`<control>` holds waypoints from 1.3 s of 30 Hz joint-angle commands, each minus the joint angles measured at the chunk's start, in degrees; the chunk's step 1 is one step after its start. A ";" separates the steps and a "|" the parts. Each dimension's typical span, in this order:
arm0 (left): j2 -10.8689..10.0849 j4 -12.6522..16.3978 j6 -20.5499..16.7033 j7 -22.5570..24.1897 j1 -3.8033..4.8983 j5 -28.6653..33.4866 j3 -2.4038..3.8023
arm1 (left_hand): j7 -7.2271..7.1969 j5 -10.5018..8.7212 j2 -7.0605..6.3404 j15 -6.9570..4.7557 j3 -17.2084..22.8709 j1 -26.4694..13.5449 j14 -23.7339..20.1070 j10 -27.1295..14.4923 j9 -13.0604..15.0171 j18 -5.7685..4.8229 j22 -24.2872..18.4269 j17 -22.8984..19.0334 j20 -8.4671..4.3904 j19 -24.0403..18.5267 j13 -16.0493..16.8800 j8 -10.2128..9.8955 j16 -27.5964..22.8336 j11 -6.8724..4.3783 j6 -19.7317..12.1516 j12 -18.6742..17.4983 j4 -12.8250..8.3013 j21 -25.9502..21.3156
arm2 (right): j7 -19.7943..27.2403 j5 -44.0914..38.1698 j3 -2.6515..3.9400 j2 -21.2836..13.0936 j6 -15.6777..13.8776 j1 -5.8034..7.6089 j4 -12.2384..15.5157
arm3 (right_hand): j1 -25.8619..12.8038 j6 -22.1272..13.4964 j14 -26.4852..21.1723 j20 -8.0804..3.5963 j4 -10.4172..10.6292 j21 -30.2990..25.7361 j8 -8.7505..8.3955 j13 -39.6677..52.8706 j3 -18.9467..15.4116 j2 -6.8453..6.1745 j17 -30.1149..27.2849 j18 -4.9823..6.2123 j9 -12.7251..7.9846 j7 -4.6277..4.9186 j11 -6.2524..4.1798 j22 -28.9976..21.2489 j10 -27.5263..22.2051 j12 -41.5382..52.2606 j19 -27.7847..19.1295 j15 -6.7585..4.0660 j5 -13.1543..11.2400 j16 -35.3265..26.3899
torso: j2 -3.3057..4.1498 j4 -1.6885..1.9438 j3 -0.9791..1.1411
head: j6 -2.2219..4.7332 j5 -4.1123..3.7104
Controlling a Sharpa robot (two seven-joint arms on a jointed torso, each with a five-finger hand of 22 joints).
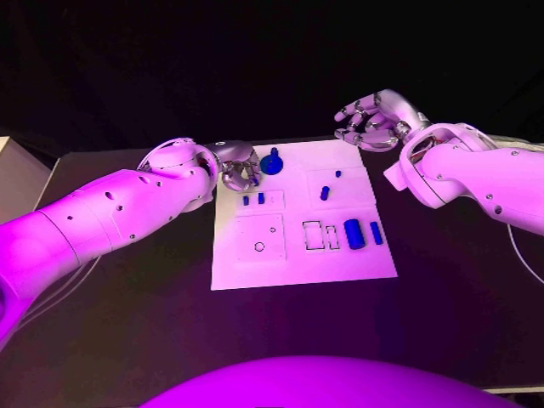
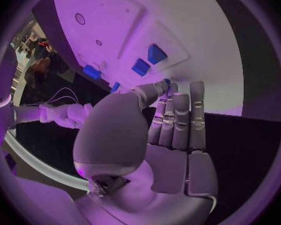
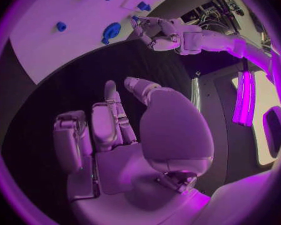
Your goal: Assemble the parts on the task board
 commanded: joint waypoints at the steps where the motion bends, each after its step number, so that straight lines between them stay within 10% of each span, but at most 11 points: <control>1: -0.02 0.10 2.31 -0.47 -0.25 -0.69 -0.25 | 0.23 -0.35 -0.03 -0.08 -0.19 -0.58 -0.52 0.17 0.07 0.77 0.08 -0.24 0.18 -0.52 0.05 -0.17 -0.32 0.24 0.20 -0.23 -0.04 0.13 | 0.58 -0.11 0.03 -0.01 -0.06 0.01 0.03 | -0.48 0.03 0.15 0.40 0.13 0.25 0.27 -0.08 0.06 -0.05 -0.05 -0.38 0.07 0.27 -0.20 15.08 0.01 -0.38 6.00 0.15 0.19 -0.07 | -0.04 0.02 -0.06 | -0.01 0.02; 39: -0.44 0.69 -1.73 -2.00 -0.29 -0.50 -0.24 | -0.70 -0.33 -1.62 1.15 -0.36 -1.78 -3.71 -4.24 -1.36 0.82 -0.17 -2.84 0.93 -1.40 0.15 -4.11 0.50 1.55 -5.75 -0.59 0.52 -0.55 | 0.57 -0.11 0.03 -0.12 -0.12 0.01 -0.01 | -0.52 0.01 0.24 0.37 -0.02 0.25 0.20 -0.76 -0.02 -0.10 0.20 -0.38 0.13 0.28 -0.19 15.08 0.36 -0.99 6.00 0.15 0.22 -0.03 | 0.02 -0.04 -0.07 | 0.15 0.01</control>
